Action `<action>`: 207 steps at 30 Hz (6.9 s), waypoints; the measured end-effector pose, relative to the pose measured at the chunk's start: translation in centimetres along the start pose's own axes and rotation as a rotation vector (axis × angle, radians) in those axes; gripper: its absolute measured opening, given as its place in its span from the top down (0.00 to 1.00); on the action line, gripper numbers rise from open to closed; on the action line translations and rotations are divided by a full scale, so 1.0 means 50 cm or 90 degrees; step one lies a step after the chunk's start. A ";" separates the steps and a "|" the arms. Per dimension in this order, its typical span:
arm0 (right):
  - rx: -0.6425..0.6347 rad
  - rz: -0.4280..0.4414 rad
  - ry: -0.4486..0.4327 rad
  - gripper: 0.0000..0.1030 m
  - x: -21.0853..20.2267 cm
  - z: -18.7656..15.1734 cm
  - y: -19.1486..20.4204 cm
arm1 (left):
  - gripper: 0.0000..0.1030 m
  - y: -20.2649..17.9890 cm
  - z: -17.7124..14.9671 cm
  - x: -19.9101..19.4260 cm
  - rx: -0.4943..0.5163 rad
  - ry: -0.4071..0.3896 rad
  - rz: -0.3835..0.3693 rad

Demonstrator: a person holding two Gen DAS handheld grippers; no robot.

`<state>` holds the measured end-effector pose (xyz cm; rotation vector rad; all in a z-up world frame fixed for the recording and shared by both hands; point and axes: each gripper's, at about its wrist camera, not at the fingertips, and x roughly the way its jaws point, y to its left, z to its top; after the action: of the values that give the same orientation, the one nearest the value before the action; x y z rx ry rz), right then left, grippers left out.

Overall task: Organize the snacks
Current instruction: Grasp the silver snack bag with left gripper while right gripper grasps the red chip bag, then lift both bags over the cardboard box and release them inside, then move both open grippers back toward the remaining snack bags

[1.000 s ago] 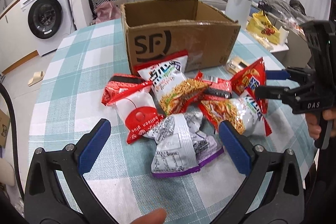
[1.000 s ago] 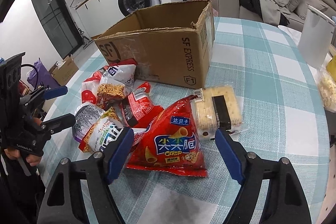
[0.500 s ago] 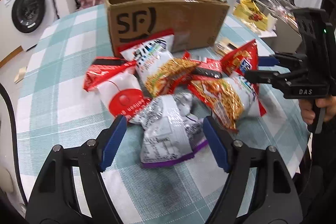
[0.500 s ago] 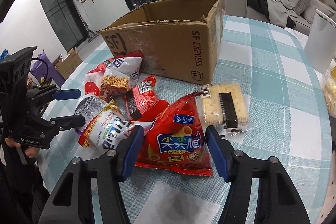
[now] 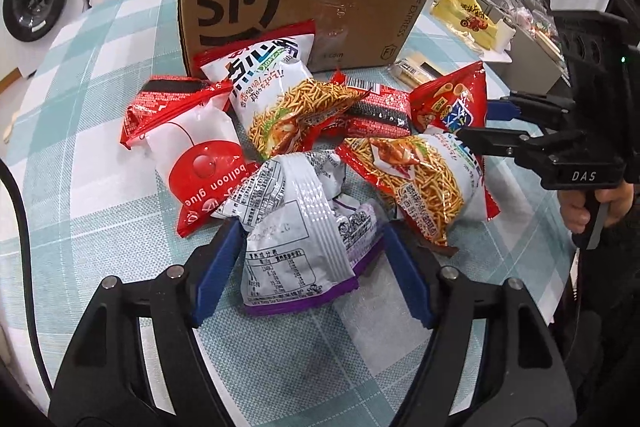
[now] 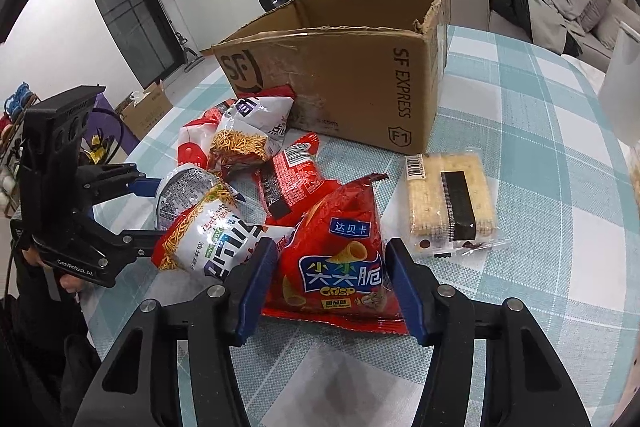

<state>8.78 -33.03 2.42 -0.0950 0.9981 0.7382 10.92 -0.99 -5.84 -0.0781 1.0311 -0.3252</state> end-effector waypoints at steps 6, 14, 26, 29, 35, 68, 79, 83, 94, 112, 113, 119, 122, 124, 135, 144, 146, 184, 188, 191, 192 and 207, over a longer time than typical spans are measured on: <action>0.010 0.007 0.003 0.44 0.009 -0.001 -0.008 | 0.31 0.014 0.005 0.002 -0.026 0.002 -0.031; 0.002 0.003 0.007 0.44 0.013 0.001 -0.003 | 0.31 0.040 0.013 -0.004 -0.081 -0.007 -0.066; -0.008 0.002 0.005 0.46 0.014 -0.002 0.001 | 0.49 0.035 0.018 0.007 -0.094 -0.024 -0.066; -0.011 0.002 -0.002 0.53 0.009 -0.003 0.001 | 0.53 0.027 0.021 -0.004 -0.085 -0.039 -0.057; -0.010 0.002 -0.021 0.58 -0.006 0.001 -0.005 | 0.56 0.033 0.019 -0.032 -0.085 -0.059 -0.047; 0.041 0.011 -0.158 0.58 -0.124 0.030 -0.008 | 0.56 0.015 0.025 -0.172 -0.074 -0.184 -0.033; 0.051 0.014 -0.209 0.58 -0.165 0.047 0.001 | 0.56 0.015 0.047 -0.208 -0.086 -0.234 -0.009; 0.056 0.017 -0.225 0.58 -0.172 0.060 0.005 | 0.56 0.015 0.060 -0.229 -0.094 -0.261 -0.011; 0.077 0.007 -0.233 0.58 -0.168 0.115 0.007 | 0.56 0.003 0.117 -0.259 -0.096 -0.305 0.018; 0.093 0.017 -0.230 0.58 -0.119 0.195 0.004 | 0.56 -0.007 0.215 -0.222 -0.086 -0.317 0.070; 0.097 0.022 -0.233 0.58 -0.116 0.199 0.001 | 0.56 -0.008 0.219 -0.218 -0.085 -0.316 0.075; 0.112 0.025 -0.223 0.58 -0.091 0.217 -0.012 | 0.56 -0.007 0.246 -0.186 -0.087 -0.304 0.084; 0.118 0.027 -0.224 0.58 -0.084 0.225 -0.018 | 0.55 0.002 0.262 -0.167 -0.088 -0.303 0.085; 0.122 0.028 -0.224 0.58 -0.082 0.227 -0.021 | 0.56 0.004 0.272 -0.156 -0.086 -0.302 0.087; 0.132 0.028 -0.219 0.58 -0.056 0.254 -0.031 | 0.55 0.009 0.306 -0.110 -0.079 -0.295 0.106; 0.127 0.025 -0.215 0.59 -0.045 0.266 -0.028 | 0.55 0.030 0.319 -0.066 -0.083 -0.282 0.116; 0.127 0.026 -0.216 0.60 -0.043 0.268 -0.028 | 0.55 0.035 0.319 -0.057 -0.082 -0.278 0.117; 0.096 -0.096 -0.195 0.00 -0.095 0.188 -0.037 | 0.01 0.031 0.210 -0.130 -0.059 -0.262 0.183; 0.085 -0.108 -0.176 0.00 -0.089 0.162 -0.032 | 0.01 0.036 0.175 -0.141 -0.061 -0.251 0.183; 0.081 -0.106 -0.166 0.00 -0.082 0.142 -0.032 | 0.01 0.034 0.153 -0.147 -0.057 -0.249 0.195; 0.078 -0.102 -0.161 0.00 -0.077 0.138 -0.033 | 0.01 0.034 0.146 -0.147 -0.057 -0.248 0.198; 0.075 -0.114 -0.130 0.00 -0.031 0.108 -0.038 | 0.01 0.067 0.122 -0.138 -0.091 -0.223 0.201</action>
<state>13.34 -33.17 6.19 -0.0054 0.8234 0.5131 13.65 3.71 2.30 -0.0958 0.7027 0.0512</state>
